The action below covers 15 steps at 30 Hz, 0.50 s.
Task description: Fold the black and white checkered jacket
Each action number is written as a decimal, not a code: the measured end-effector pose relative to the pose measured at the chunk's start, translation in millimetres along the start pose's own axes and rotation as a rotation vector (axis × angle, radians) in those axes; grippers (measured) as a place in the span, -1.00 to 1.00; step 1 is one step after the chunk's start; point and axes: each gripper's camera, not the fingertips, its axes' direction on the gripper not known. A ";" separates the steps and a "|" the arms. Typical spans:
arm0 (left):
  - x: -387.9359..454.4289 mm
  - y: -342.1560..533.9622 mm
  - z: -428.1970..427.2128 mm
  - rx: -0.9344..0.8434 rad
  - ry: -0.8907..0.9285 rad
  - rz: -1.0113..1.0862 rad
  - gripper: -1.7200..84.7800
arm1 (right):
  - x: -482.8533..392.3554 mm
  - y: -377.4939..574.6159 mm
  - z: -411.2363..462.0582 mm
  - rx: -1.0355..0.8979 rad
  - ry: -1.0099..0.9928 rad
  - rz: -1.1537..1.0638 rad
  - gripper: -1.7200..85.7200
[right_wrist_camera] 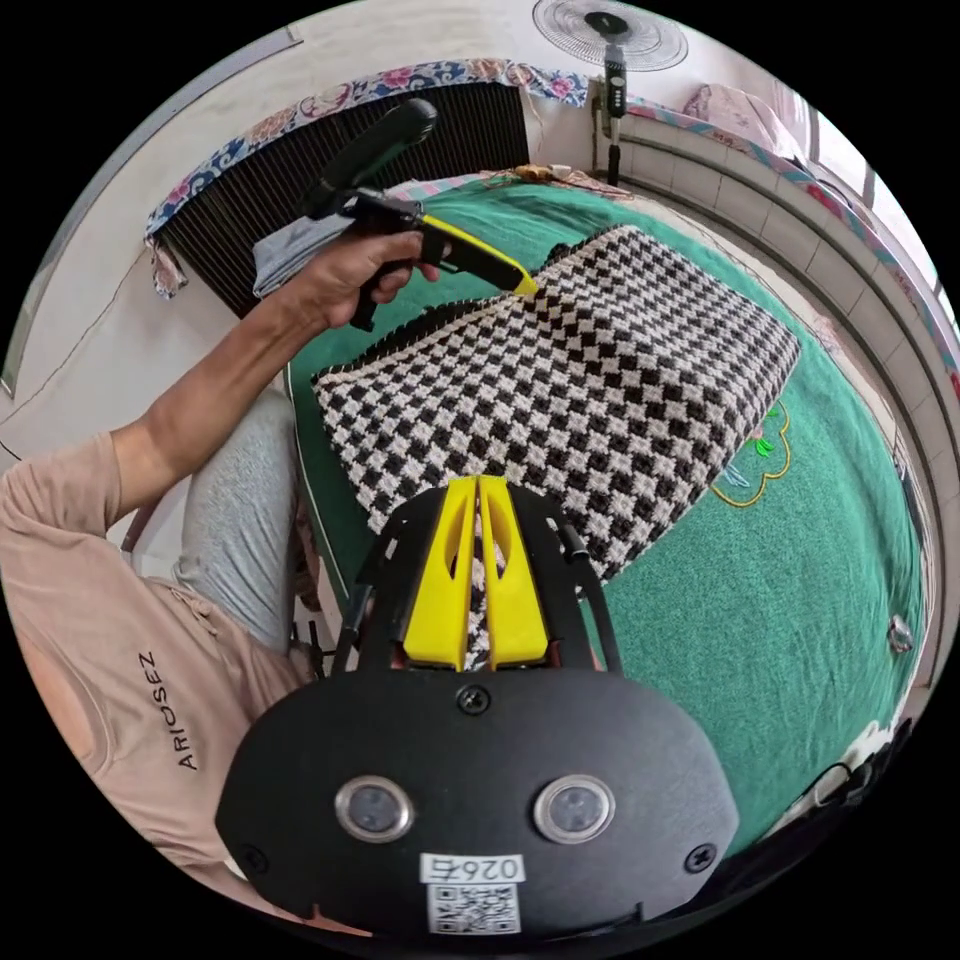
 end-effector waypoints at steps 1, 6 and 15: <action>5.2 0.5 0.6 0.031 0.027 0.046 -0.98 | 7.4 -2.3 -5.6 0.031 -0.018 0.024 -0.98; -8.3 -1.0 47.7 -0.218 -0.161 0.098 -0.98 | 45.7 -11.9 15.5 -0.049 -0.057 0.141 -0.98; -97.9 38.5 -6.3 0.065 0.103 -0.304 -0.96 | 106.3 -12.4 -43.8 0.161 -0.155 0.284 -0.98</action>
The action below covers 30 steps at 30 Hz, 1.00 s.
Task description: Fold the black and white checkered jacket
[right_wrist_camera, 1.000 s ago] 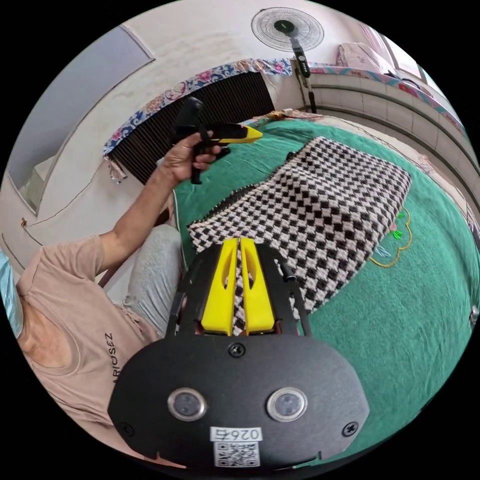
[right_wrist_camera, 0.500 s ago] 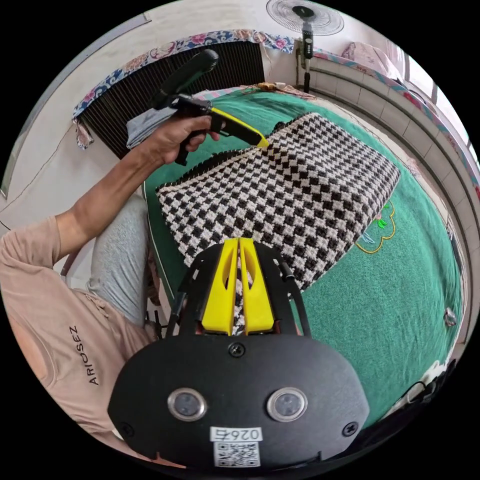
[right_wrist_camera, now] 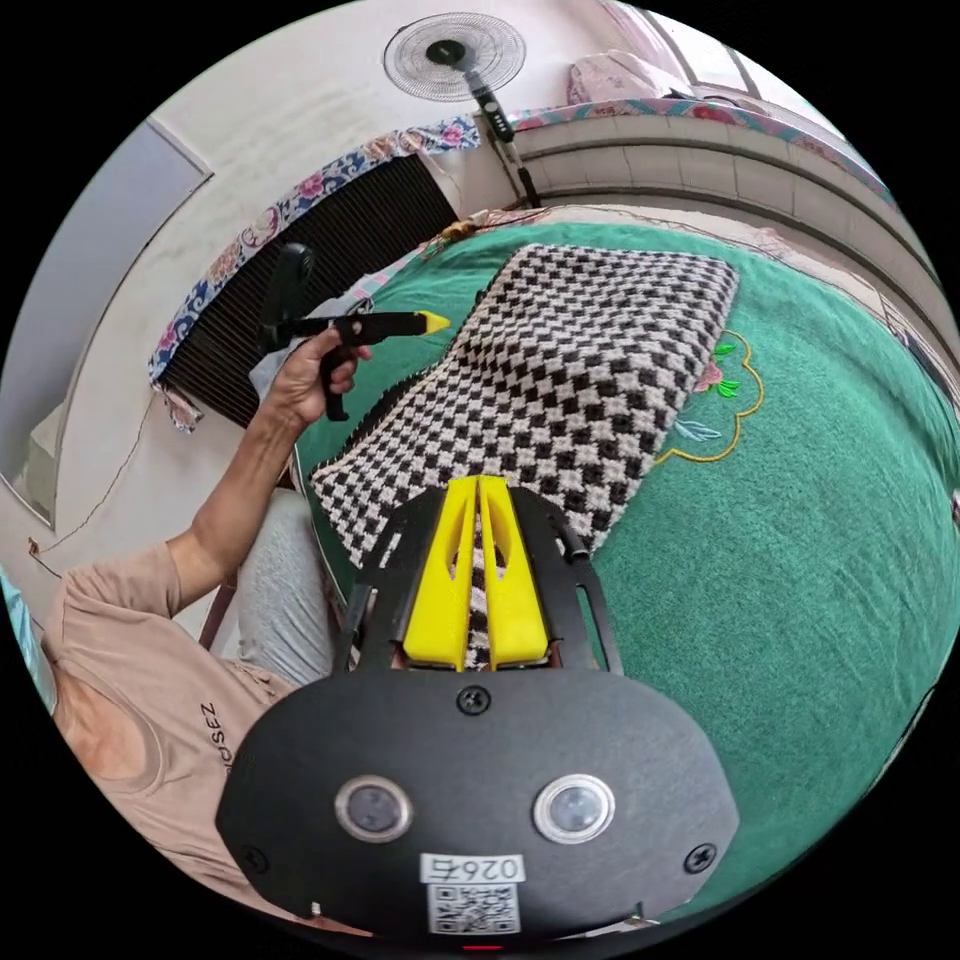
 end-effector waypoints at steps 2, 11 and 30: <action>-17.3 2.0 2.4 -0.015 -0.008 -0.038 -0.89 | 17.0 -2.5 -10.0 0.017 0.003 0.055 -0.97; -80.4 5.5 21.2 -0.071 0.092 -0.166 -0.64 | 120.6 1.6 -36.1 0.123 -0.225 0.405 -0.85; -145.7 14.6 32.2 0.009 0.275 -0.130 -0.63 | 190.6 -21.5 -27.7 0.210 -0.219 0.445 -0.69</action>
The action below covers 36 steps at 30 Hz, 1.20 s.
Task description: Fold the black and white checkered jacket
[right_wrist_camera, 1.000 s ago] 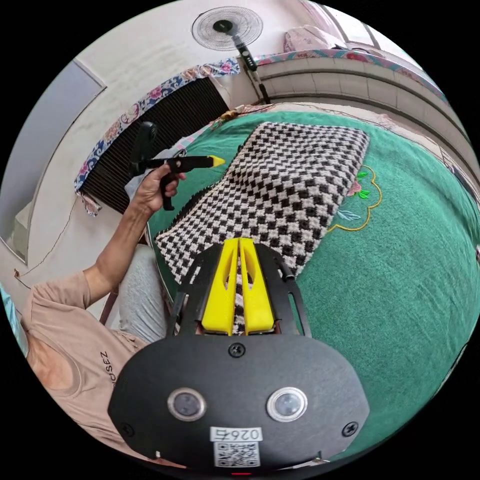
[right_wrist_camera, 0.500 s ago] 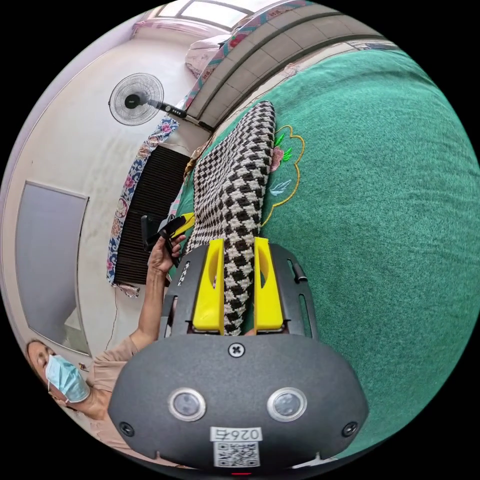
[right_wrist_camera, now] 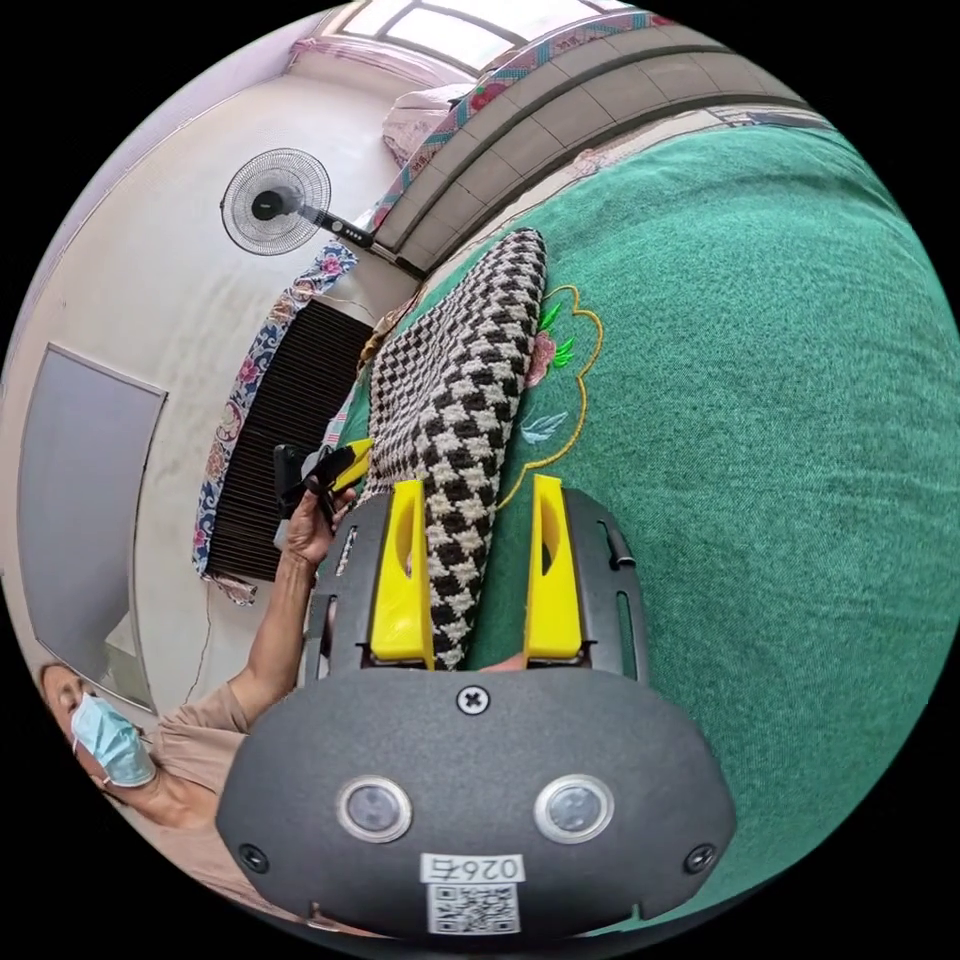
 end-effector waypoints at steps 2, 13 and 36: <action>-8.0 1.3 -0.9 0.005 0.046 -0.005 -0.60 | 8.4 -6.2 5.8 0.023 -0.076 0.024 -0.69; -23.5 13.5 15.5 -0.091 0.096 0.005 -0.76 | 34.7 -21.3 74.1 0.014 -0.218 0.088 -0.71; 94.8 114.4 18.4 -0.004 -0.418 0.366 -0.82 | -167.7 160.0 267.9 0.081 0.791 -0.645 -0.82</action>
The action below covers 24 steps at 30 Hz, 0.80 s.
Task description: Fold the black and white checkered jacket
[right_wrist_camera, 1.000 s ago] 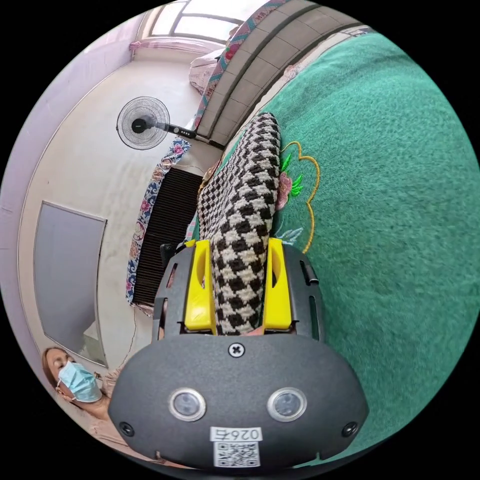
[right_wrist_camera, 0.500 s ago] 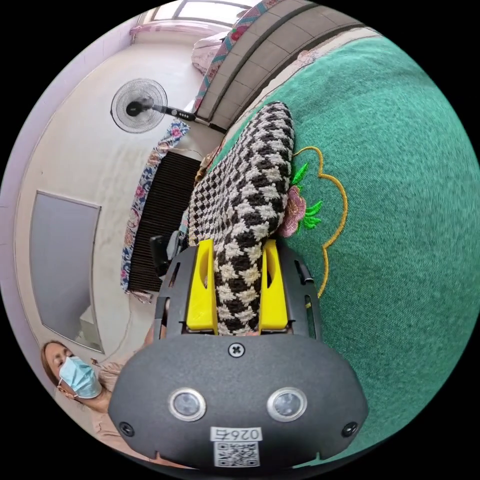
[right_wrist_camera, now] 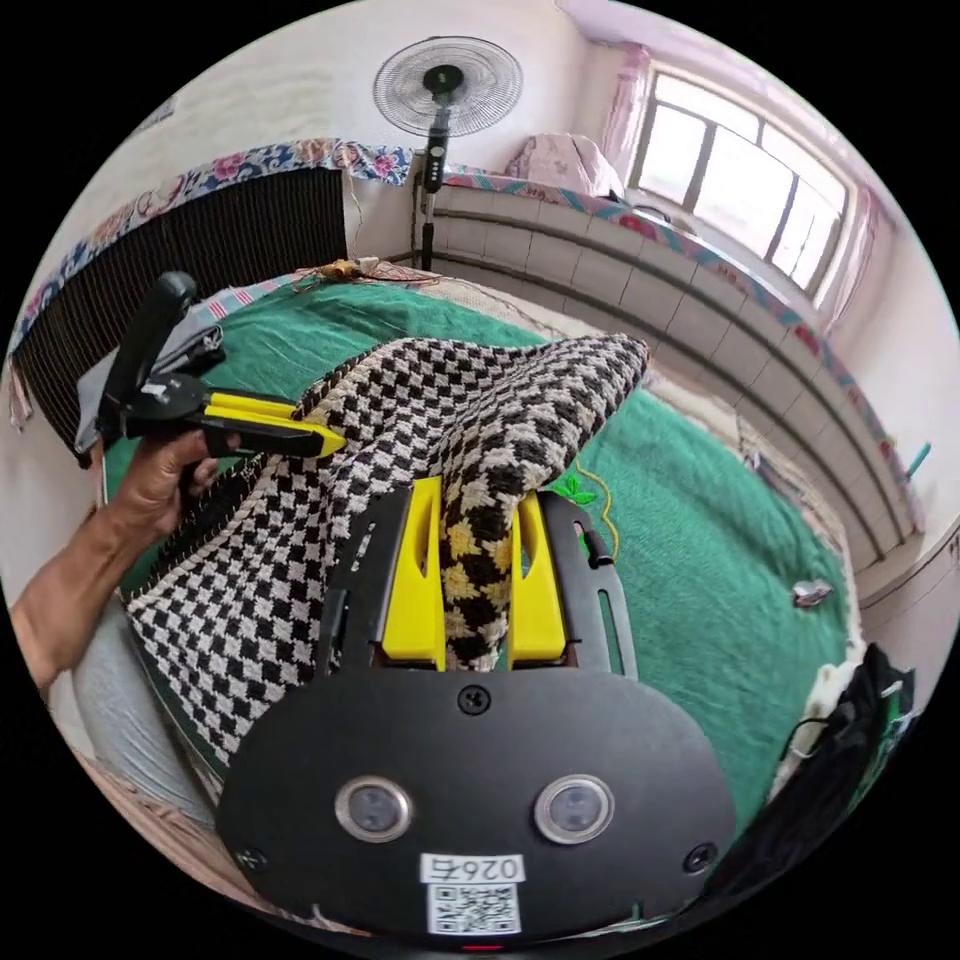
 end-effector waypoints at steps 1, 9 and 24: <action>7.3 6.1 -11.1 0.032 -0.007 0.015 -0.82 | -22.4 4.4 -10.3 0.025 0.052 -0.038 -0.83; 37.8 83.2 -139.0 0.396 -0.023 -0.022 -0.82 | -135.4 27.1 -91.3 0.181 0.191 -0.173 -0.83; 24.3 243.2 -432.3 0.486 -0.747 -0.110 -0.82 | -393.8 -3.7 -159.6 0.547 -0.282 -0.444 -0.83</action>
